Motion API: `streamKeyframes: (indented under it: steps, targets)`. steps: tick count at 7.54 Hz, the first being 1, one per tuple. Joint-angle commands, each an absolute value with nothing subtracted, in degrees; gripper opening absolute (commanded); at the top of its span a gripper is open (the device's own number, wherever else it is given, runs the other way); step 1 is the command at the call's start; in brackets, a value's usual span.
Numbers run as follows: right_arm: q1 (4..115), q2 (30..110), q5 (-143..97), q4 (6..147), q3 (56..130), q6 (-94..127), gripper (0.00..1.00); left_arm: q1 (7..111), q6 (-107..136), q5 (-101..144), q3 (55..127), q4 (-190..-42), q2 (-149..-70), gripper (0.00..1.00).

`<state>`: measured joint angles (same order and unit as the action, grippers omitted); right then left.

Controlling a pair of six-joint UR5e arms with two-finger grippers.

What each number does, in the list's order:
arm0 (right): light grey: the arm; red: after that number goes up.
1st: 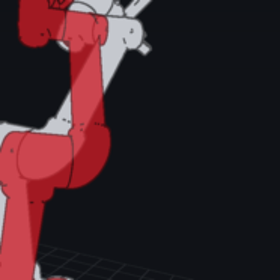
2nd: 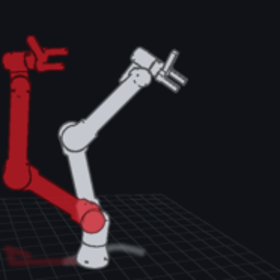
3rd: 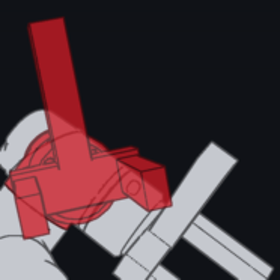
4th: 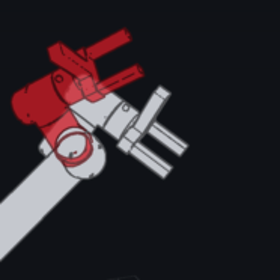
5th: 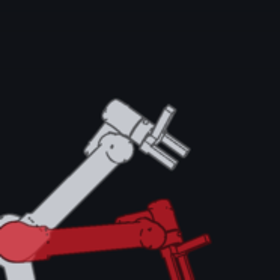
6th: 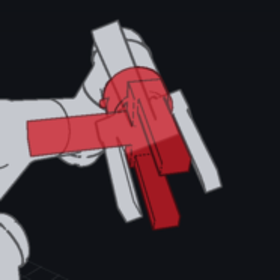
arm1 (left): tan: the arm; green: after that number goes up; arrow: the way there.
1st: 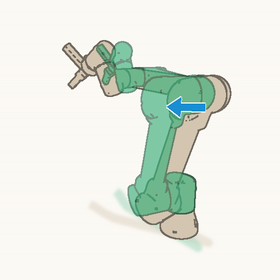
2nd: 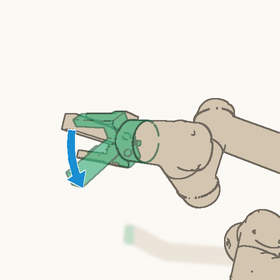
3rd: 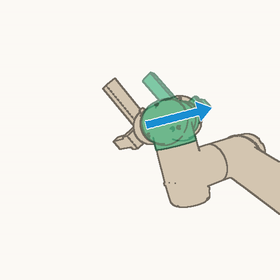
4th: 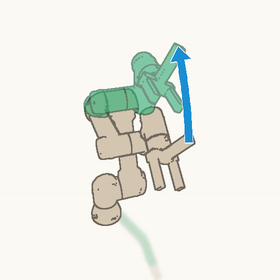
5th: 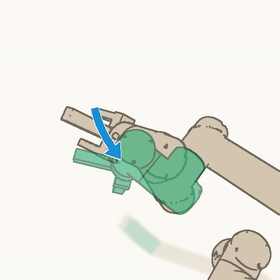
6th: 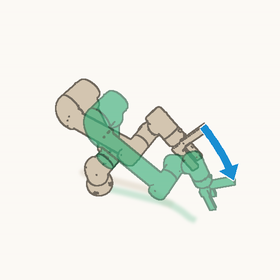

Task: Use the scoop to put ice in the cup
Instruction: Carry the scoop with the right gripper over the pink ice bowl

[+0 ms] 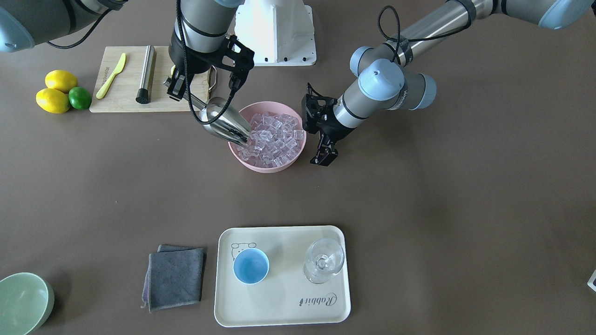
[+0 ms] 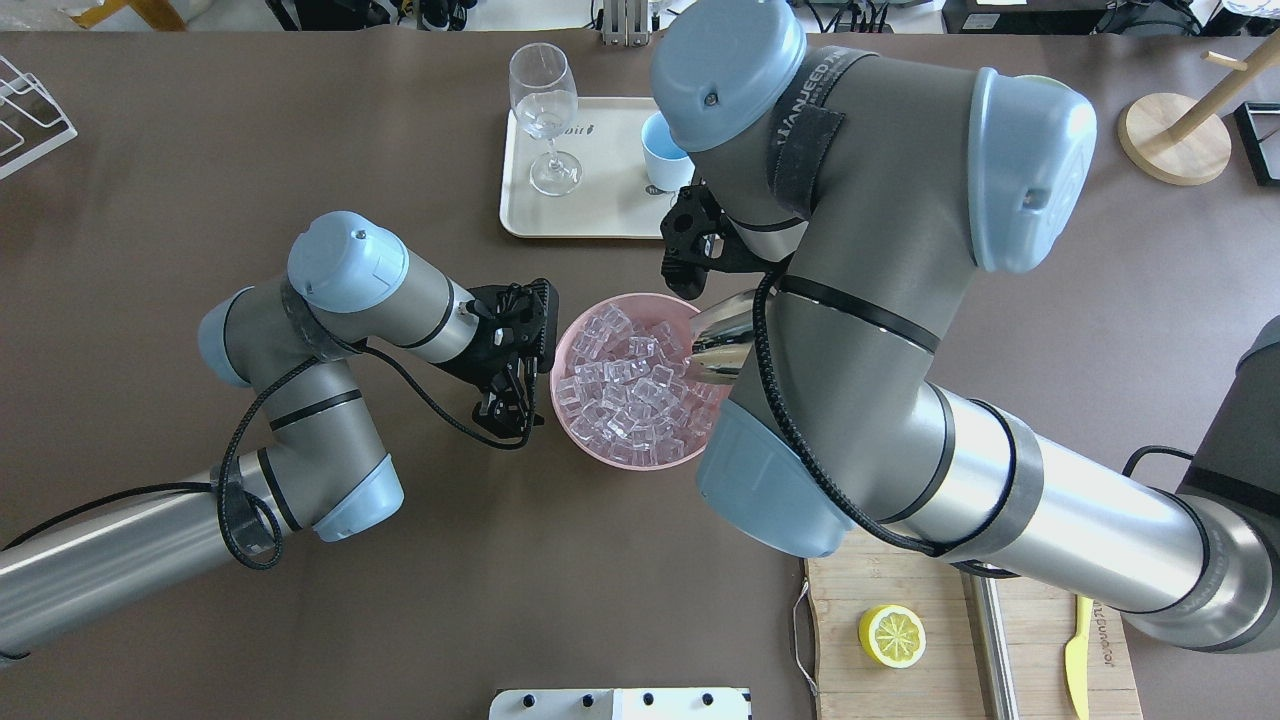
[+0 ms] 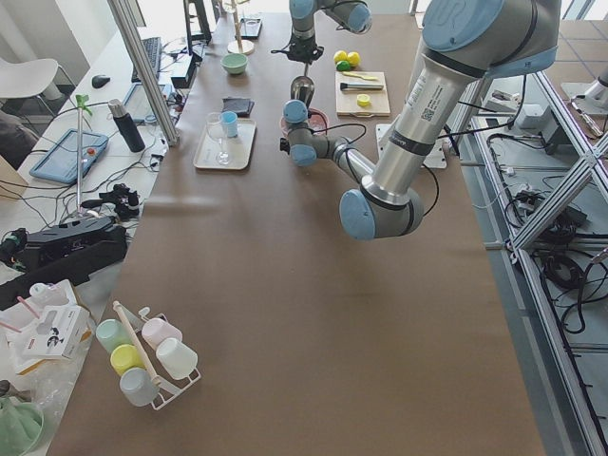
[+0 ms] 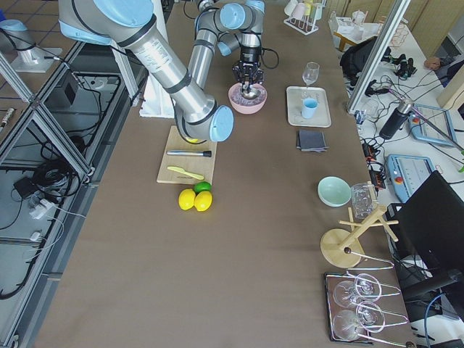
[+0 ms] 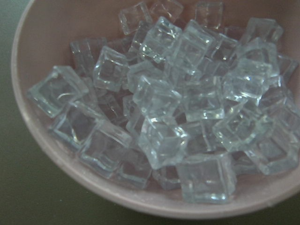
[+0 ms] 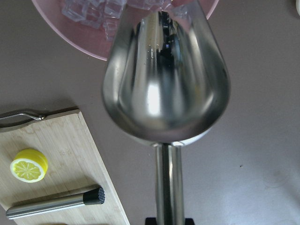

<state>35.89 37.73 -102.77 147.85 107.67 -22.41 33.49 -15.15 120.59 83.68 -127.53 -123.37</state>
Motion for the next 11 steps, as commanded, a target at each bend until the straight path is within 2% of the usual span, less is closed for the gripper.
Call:
streamKeyframes:
  steps: [1, 5, 9, 11]
  targets:
    - [34.3, 37.2, -101.5, 149.1, 105.8, -22.4, 0.00, 33.5, -15.1, 120.6, 83.7, -127.4, -123.4, 0.99]
    - [31.8, 35.8, -99.9, 150.9, 104.4, -22.3, 0.00, 33.4, -15.2, 120.6, 83.7, -127.4, -123.7, 0.99]
    - [30.9, 32.7, -98.1, 149.7, 98.1, -22.3, 0.00, 33.4, -15.0, 120.6, 83.8, -127.4, -123.9, 0.99]
    - [30.9, 31.9, -97.6, 144.6, 93.9, -22.2, 0.00, 33.3, -15.0, 120.6, 83.8, -127.4, -123.9, 0.99]
